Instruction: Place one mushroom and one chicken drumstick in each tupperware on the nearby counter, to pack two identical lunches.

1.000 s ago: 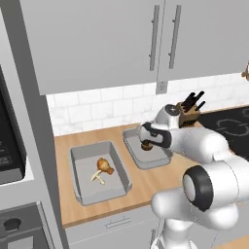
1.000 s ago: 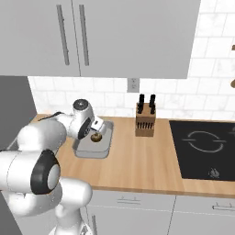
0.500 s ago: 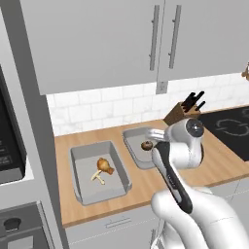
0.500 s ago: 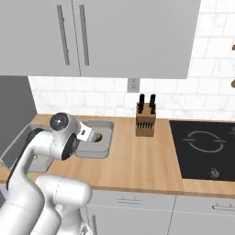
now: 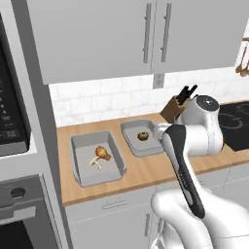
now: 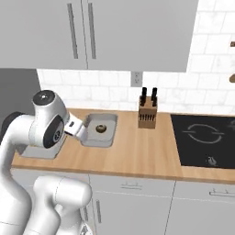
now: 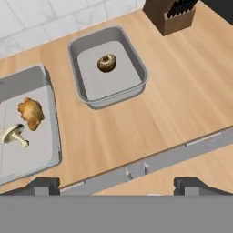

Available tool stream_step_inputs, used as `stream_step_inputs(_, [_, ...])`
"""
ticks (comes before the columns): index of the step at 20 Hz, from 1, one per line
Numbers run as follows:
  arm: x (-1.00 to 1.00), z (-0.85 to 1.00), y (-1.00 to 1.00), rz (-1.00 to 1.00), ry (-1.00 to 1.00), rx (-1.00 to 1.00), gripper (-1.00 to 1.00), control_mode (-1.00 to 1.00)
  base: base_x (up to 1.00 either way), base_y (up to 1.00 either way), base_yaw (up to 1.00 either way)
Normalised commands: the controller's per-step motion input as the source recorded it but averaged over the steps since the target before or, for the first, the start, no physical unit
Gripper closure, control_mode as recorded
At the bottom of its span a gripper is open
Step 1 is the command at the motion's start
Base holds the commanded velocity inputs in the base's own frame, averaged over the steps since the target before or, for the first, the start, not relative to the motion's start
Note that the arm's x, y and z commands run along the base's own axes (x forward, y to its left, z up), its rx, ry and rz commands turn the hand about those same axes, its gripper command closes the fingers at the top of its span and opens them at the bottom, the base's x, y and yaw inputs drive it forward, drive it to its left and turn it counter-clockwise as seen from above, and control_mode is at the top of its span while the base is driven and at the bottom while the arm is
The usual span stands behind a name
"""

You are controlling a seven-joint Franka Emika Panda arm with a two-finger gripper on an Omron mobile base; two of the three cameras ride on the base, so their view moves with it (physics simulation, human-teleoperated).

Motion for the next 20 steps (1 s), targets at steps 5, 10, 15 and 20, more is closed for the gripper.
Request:
stream_step_inputs(5, [0.00,0.00,0.00,0.00,0.00,0.00,-1.00,1.00,-1.00,0.00,0.50])
stream_step_inputs(10, [0.00,0.00,0.00,0.00,0.00,0.00,-1.00,1.00,-0.98,0.22,0.73])
stream_step_inputs(15, [0.00,0.00,0.00,0.00,0.00,0.00,-1.00,1.00,-0.70,0.80,0.76])
stream_step_inputs(20, [0.00,0.00,0.00,0.00,0.00,0.00,-1.00,1.00,-0.33,1.00,0.54])
